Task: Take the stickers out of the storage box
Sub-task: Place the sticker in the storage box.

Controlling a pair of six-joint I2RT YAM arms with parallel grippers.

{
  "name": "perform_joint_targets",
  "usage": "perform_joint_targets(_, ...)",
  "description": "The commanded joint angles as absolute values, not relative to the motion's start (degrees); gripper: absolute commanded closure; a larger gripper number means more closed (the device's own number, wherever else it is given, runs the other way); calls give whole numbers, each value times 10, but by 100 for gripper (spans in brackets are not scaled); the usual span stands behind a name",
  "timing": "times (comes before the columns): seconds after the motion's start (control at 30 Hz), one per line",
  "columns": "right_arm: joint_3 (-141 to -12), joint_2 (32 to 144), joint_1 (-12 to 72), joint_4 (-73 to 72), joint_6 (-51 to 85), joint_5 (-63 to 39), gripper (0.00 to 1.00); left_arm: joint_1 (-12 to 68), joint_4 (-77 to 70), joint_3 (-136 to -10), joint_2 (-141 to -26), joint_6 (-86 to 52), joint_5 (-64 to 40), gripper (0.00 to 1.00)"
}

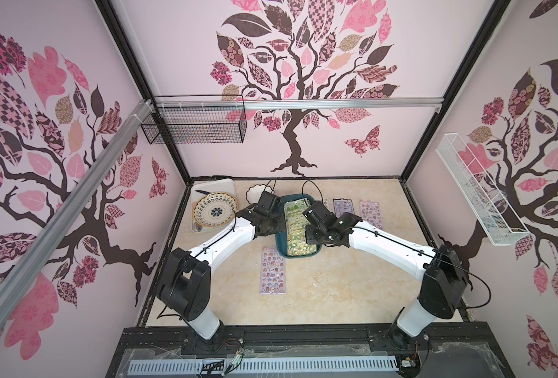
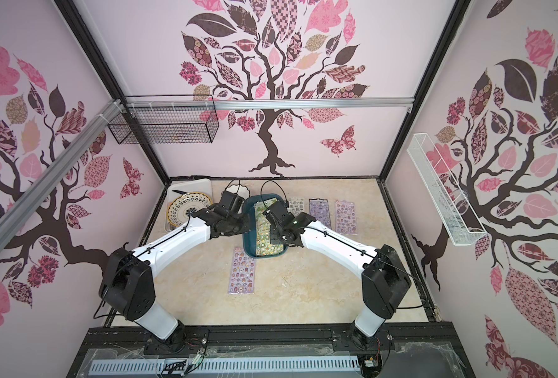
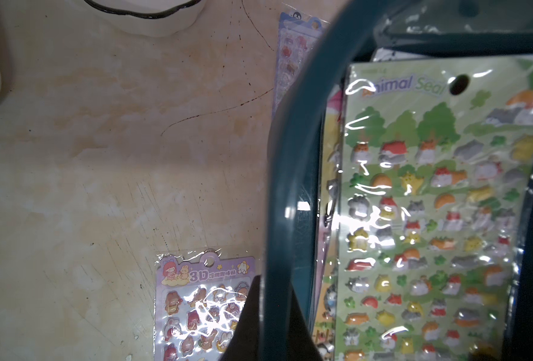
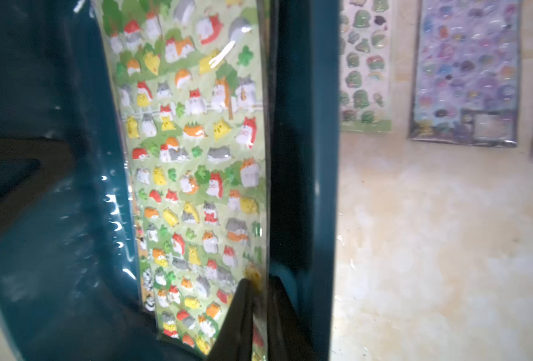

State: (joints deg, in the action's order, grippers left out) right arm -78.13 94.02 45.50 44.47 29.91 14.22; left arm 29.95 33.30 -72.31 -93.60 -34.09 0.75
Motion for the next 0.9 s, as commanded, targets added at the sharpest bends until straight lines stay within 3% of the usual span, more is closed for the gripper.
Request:
perform_joint_targets(0.0,-800,948,463,504,290,236,86,298,316,-732,-924,-340,4,100)
perform_joint_targets(0.2,-791,937,463,519,291,268,86,298,318,-732,-924,-340,9,100)
perform_joint_targets(0.57,-753,862,459,493,301,231,82,295,322,-735,-926,-338,15,100)
perform_joint_targets(0.77,-714,837,409,436,307,113,89,295,320,-734,-924,-340,12,100)
perform_joint_targets(0.87,-714,836,406,415,303,78,83,295,320,-733,-924,-339,12,100)
